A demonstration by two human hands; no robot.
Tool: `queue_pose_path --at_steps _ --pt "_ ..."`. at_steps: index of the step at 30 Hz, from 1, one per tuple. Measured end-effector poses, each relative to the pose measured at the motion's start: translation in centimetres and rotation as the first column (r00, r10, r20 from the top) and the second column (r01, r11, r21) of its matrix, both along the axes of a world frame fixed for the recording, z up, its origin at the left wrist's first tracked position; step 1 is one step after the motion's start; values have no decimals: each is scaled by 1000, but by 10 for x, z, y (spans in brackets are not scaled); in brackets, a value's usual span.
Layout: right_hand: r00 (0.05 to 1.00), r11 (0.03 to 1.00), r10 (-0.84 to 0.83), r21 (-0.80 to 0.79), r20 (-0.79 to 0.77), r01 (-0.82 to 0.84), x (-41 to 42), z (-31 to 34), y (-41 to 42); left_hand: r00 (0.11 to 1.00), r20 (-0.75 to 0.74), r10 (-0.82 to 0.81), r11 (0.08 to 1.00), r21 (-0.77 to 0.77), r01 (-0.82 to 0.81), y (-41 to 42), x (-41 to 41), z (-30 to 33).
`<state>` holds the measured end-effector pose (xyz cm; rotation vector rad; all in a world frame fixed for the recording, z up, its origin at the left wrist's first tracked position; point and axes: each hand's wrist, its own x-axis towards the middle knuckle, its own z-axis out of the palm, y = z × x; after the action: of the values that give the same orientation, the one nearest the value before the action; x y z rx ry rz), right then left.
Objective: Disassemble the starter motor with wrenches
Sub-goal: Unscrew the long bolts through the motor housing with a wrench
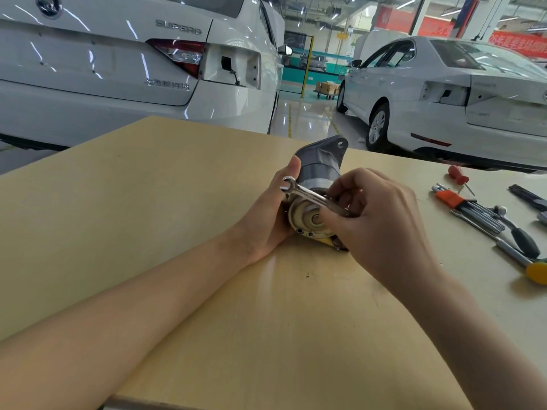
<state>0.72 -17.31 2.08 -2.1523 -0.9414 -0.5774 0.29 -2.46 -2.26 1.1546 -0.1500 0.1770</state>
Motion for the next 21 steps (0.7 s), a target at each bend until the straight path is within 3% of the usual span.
queue_pose_path --at_steps 6,10,16,19,21 --pt "997 993 -34 -110 66 41 -3 2 3 998 -33 53 999 -5 -53 -2 4 -2" --pt "990 991 -117 -50 76 121 -9 3 7 996 -46 79 997 -10 -79 -2 6 -5" --pt "985 998 -58 -9 -161 57 -11 19 4 995 -58 82 996 -15 -83 -2 7 -3" --pt "888 980 96 201 -449 -4 2 20 -19 995 -63 77 997 15 -76 0 8 -5" --pt "814 974 67 216 -577 73 23 22 -44 994 -83 69 998 11 -69 1 7 -4"
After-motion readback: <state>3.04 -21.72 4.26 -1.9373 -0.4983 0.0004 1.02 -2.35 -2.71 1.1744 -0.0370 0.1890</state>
